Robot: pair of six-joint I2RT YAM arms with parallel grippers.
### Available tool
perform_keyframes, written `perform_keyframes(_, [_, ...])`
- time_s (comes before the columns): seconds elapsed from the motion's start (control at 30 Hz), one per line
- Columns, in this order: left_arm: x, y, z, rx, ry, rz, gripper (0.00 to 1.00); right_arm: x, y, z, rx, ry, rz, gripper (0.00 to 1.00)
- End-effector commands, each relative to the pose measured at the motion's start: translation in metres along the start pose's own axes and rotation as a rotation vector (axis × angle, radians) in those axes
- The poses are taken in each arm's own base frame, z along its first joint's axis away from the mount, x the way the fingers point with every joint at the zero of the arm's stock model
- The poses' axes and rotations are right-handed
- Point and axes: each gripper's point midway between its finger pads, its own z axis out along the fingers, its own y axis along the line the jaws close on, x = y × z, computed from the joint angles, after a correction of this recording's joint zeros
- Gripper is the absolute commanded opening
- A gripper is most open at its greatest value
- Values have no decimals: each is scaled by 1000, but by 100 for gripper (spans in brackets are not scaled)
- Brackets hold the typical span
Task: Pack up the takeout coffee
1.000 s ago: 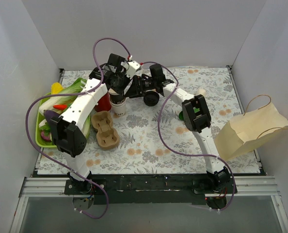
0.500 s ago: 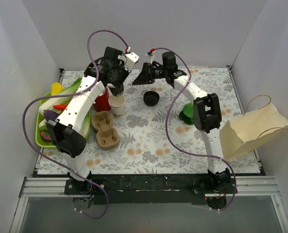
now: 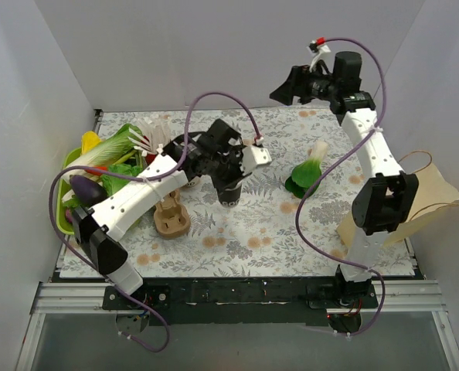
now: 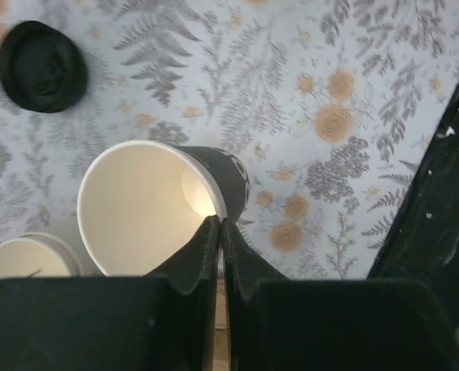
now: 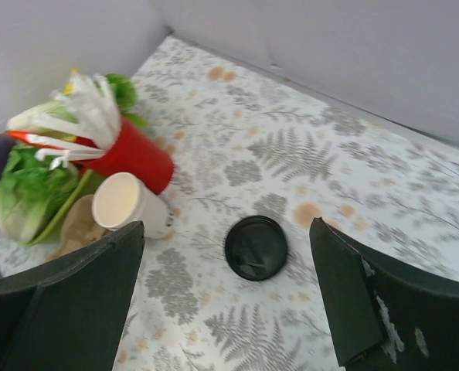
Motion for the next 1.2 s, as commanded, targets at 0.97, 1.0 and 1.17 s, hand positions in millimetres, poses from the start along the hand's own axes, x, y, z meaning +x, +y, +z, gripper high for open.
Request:
perform_keyframes(0.97, [21,-89,94,65,2,82,0,52,-33,-62,209,90,-45,95])
perform_keyframes(1.0, [20,-91,93,72,0,83,0,54,-33,-63,211,92,-46,95])
perform_keyframes(1.17, [12,-86,85,59,-20,94,24,60,-32,-64,204,108,-46,95])
